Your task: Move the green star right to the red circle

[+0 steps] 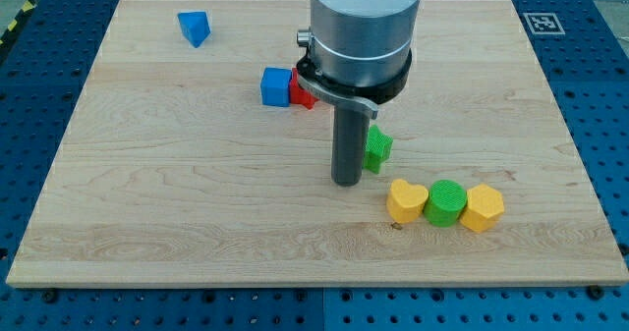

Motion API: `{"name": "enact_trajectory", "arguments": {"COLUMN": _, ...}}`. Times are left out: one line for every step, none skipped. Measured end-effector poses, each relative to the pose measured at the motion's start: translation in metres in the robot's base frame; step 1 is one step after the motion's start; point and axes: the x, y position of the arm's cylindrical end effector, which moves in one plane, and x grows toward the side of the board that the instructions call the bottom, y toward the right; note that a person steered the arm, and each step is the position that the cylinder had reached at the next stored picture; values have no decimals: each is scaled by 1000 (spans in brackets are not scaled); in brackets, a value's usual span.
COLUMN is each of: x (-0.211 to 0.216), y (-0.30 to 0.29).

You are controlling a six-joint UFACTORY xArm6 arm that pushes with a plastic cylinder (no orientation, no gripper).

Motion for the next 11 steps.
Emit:
{"name": "enact_trajectory", "arguments": {"x": 7, "y": -33}}
{"name": "enact_trajectory", "arguments": {"x": -20, "y": -24}}
{"name": "enact_trajectory", "arguments": {"x": -31, "y": 52}}
{"name": "enact_trajectory", "arguments": {"x": -52, "y": 115}}
{"name": "enact_trajectory", "arguments": {"x": -68, "y": 135}}
{"name": "enact_trajectory", "arguments": {"x": -65, "y": 144}}
{"name": "enact_trajectory", "arguments": {"x": -102, "y": 160}}
{"name": "enact_trajectory", "arguments": {"x": -117, "y": 161}}
{"name": "enact_trajectory", "arguments": {"x": -82, "y": 196}}
{"name": "enact_trajectory", "arguments": {"x": -79, "y": 242}}
{"name": "enact_trajectory", "arguments": {"x": -104, "y": 246}}
